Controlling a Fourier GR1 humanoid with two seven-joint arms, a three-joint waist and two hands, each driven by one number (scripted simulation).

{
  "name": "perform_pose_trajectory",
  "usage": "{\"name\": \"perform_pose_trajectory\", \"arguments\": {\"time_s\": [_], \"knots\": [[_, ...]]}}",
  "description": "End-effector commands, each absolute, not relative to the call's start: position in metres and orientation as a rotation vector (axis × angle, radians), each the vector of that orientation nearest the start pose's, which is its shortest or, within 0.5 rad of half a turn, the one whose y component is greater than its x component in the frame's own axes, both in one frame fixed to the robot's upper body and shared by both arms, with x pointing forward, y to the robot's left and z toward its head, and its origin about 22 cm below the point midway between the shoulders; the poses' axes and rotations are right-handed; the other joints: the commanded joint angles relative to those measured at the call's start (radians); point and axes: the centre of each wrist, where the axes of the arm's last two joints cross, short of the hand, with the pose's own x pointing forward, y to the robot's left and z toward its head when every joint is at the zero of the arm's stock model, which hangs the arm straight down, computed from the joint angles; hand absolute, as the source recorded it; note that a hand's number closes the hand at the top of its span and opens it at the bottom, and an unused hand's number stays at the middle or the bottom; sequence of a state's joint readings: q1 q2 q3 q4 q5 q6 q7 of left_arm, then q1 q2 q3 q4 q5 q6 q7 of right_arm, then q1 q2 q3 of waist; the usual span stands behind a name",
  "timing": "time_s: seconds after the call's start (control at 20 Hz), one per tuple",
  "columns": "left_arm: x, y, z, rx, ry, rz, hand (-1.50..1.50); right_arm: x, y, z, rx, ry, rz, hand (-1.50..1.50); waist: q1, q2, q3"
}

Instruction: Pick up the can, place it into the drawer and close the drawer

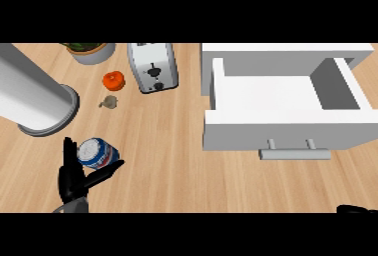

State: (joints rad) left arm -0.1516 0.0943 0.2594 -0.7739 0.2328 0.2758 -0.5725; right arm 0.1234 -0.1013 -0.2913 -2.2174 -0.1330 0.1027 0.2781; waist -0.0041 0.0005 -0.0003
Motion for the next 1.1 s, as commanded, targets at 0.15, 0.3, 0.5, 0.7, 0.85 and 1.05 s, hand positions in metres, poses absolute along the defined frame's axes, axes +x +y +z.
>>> {"name": "perform_pose_trajectory", "arguments": {"time_s": [0.15, 0.3, 0.5, 0.7, 0.85, 1.05], "knots": [[0.256, 0.269, -0.135, 0.337, -1.461, 0.357, -1.50, 0.168, -0.289, 0.147, -0.197, -1.850, -0.034, -1.50, -0.002, 0.000, 0.000], [0.269, 0.307, -0.121, 0.276, -1.465, 0.361, 1.50, 0.168, -0.299, 0.129, -0.210, -1.849, -0.091, -1.50, -0.003, 0.001, 0.000], [0.274, 0.311, -0.120, 0.224, -1.506, 0.361, 1.50, 0.151, -0.309, 0.141, -0.229, -1.855, -0.054, -1.50, -0.006, 0.000, 0.000], [0.286, 0.293, -0.121, 0.228, -1.552, 0.335, 1.50, 0.163, -0.281, 0.136, -0.237, -1.846, -0.051, -1.50, -0.004, 0.001, 0.000], [0.291, 0.287, -0.119, 0.138, -1.563, 0.289, 1.50, 0.176, -0.305, 0.126, -0.263, -1.849, -0.037, -1.50, -0.004, 0.002, 0.000], [0.317, 0.239, -0.109, -0.004, -1.577, 0.156, 1.50, 0.186, -0.298, 0.130, -0.234, -1.875, -0.066, -1.50, -0.007, 0.005, 0.000]]}}
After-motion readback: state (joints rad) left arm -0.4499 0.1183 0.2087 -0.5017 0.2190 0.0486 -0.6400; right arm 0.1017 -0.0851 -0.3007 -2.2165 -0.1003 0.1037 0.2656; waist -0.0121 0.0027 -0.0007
